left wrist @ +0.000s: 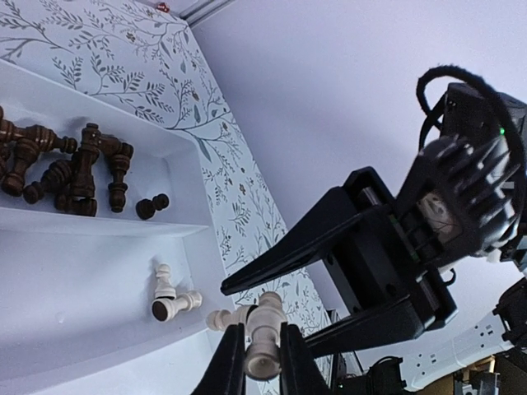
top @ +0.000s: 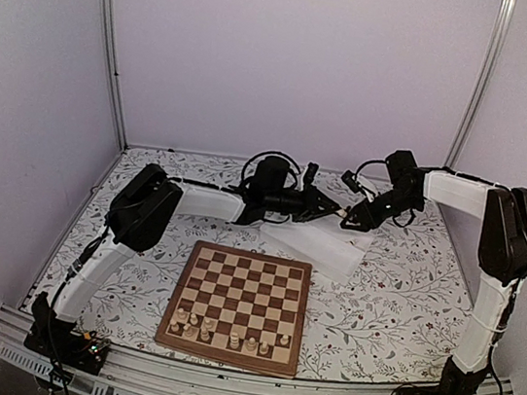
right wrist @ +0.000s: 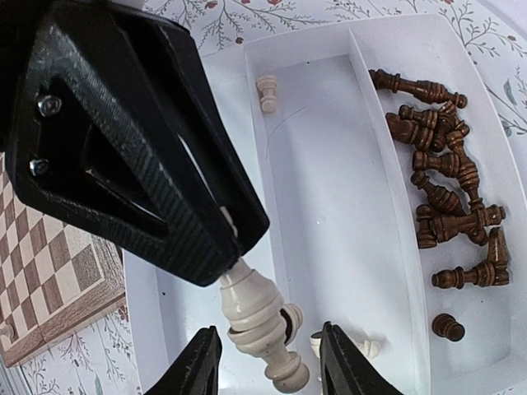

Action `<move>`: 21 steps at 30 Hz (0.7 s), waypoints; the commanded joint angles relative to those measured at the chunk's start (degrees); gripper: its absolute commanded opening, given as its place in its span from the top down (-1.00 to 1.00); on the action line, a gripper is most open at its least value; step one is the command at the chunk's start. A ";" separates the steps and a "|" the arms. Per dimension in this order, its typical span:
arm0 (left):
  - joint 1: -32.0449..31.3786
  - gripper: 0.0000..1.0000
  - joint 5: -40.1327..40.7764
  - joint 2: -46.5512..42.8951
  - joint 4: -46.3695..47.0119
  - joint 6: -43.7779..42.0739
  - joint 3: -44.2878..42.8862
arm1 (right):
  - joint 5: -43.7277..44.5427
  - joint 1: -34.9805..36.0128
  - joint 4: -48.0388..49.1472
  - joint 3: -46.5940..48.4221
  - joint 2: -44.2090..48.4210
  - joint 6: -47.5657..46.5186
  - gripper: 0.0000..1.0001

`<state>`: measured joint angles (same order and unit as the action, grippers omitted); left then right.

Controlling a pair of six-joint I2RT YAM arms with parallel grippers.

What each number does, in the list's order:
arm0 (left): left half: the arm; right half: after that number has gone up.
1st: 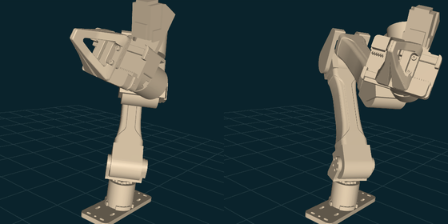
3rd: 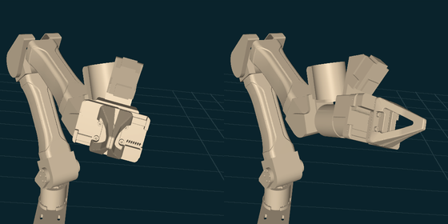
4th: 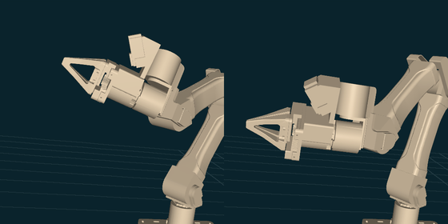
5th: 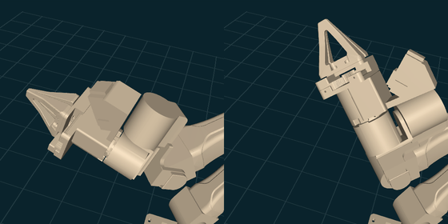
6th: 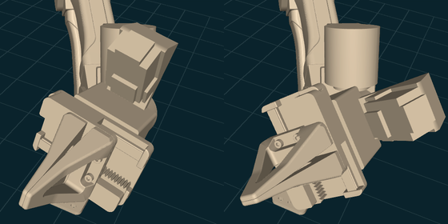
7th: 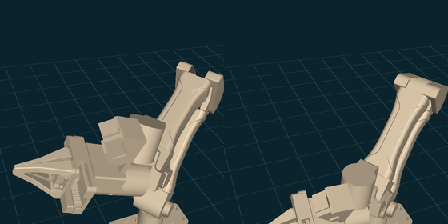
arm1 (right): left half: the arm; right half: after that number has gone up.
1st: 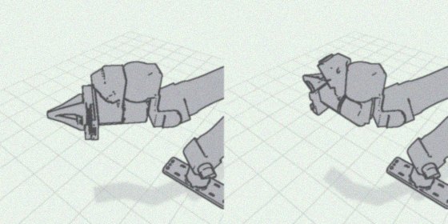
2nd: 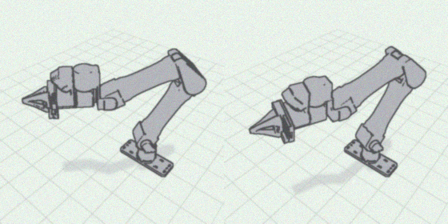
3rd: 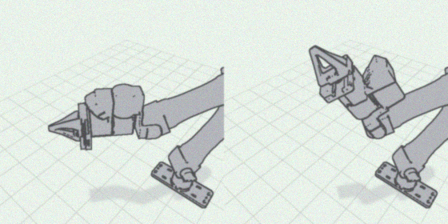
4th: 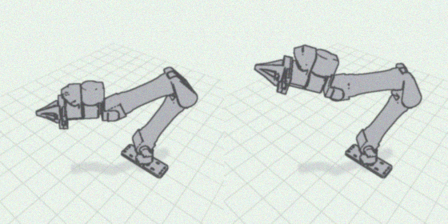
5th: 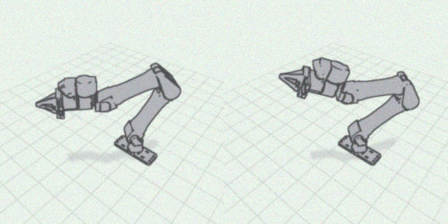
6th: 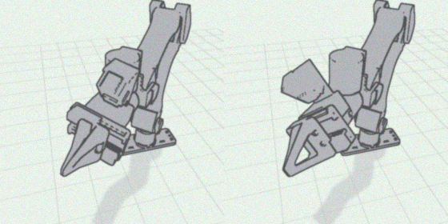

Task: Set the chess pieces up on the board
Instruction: Pick up the chess piece from the storage box.

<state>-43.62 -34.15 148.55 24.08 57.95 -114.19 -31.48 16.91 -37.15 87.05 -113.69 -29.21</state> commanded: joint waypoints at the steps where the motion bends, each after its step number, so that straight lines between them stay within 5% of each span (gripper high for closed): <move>1: -0.33 0.97 -1.36 0.34 2.38 0.80 -1.56 | -1.96 0.01 1.92 -1.26 2.22 -0.82 0.14; 7: -0.41 0.98 -2.06 0.04 2.42 1.10 -1.23 | -3.27 0.05 3.19 -1.00 2.07 -1.32 0.24; 15: -0.34 0.99 -2.01 -0.23 2.78 1.41 -1.31 | -3.45 -0.04 3.69 -1.27 1.90 -1.95 0.85; 21: 1.63 1.00 -1.20 -4.03 0.31 -2.25 0.12 | -3.65 -2.32 3.66 -1.75 0.72 -0.64 0.89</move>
<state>-43.24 -35.42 148.53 24.84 59.07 -114.28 -34.24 16.40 -34.37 85.84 -113.69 -30.81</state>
